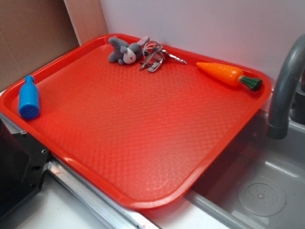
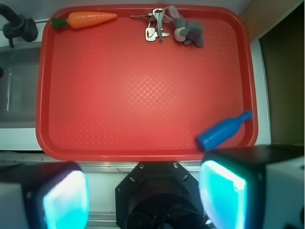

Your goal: Grab the silver keys.

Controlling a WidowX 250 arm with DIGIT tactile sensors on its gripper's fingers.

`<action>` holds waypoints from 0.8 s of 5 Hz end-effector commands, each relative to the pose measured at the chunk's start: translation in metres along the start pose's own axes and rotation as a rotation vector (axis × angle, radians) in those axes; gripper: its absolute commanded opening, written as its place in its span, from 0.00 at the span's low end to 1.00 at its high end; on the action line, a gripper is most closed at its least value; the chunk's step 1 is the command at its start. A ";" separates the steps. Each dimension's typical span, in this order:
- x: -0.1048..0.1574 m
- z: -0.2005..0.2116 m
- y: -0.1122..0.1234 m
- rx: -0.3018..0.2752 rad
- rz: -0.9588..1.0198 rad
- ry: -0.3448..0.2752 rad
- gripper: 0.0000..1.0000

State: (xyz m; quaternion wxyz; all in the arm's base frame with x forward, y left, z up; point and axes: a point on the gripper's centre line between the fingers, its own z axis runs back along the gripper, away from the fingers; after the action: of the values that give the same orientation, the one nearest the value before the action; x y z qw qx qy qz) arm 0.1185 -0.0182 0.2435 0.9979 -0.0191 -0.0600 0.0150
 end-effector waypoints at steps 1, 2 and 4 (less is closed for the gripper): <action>0.000 0.000 0.000 0.000 0.000 0.000 1.00; 0.045 -0.052 0.028 -0.004 0.128 -0.043 1.00; 0.139 -0.112 0.036 -0.007 0.206 -0.149 1.00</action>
State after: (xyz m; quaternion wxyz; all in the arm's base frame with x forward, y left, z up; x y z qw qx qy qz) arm 0.2615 0.0176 0.1297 0.9871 -0.0260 -0.1006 0.1215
